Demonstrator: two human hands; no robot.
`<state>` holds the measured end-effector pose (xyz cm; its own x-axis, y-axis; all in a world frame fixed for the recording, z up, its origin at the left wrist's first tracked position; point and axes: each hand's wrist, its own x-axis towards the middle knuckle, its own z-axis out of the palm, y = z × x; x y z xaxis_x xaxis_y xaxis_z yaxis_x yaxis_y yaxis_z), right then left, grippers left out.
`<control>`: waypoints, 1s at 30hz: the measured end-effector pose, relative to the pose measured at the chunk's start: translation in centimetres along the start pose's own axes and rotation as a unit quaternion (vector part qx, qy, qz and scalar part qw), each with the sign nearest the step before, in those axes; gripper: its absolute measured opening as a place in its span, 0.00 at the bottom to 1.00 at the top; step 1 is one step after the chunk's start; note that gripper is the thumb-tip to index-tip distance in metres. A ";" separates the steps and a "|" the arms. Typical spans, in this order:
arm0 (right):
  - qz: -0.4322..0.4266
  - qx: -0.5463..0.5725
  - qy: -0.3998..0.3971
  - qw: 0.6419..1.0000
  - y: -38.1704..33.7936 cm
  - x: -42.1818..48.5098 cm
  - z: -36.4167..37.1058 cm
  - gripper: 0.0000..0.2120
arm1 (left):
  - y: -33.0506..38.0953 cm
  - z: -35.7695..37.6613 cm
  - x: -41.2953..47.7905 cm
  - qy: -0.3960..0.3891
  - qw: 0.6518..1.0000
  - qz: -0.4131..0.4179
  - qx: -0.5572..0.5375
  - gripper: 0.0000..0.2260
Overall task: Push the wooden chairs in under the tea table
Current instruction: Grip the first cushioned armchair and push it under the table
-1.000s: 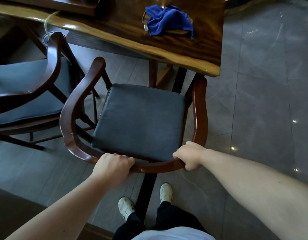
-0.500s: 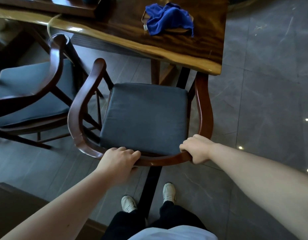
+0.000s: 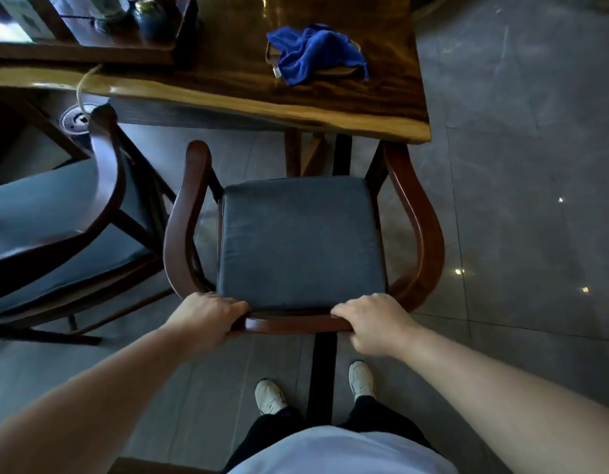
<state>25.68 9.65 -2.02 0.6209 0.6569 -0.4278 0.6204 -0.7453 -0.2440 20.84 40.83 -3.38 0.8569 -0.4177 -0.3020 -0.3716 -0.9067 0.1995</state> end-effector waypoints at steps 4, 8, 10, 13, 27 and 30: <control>0.022 0.012 0.017 1.000 -0.8 -0.1 -0.2 0.17 | -0.6 -0.9 0.4 -0.058 0.998 0.011 0.034 0.13; 0.036 0.020 0.035 0.999 -1.8 1.1 -0.5 0.15 | -2.1 -1.8 0.8 -0.083 0.994 0.026 0.063 0.13; 0.041 0.021 0.043 0.998 -2.7 2.1 -0.7 0.15 | -3.6 -2.3 1.1 -0.092 0.993 0.019 0.070 0.12; 0.049 0.035 0.057 0.997 -3.9 3.7 -1.2 0.13 | -5.7 -3.2 1.4 -0.096 0.993 0.007 0.069 0.09; 0.068 0.043 0.032 0.996 -5.5 6.2 -2.6 0.13 | -8.7 -3.9 2.1 -0.072 0.992 0.001 0.099 0.10; 0.076 0.035 0.030 0.996 -5.9 5.8 -2.6 0.13 | -8.4 -3.6 1.7 -0.061 0.994 -0.011 0.091 0.10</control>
<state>26.86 18.21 -0.83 0.7347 0.5394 -0.4115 0.4828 -0.8418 -0.2415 26.70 47.97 -2.24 0.8202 -0.3912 -0.4173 -0.4208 -0.9069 0.0231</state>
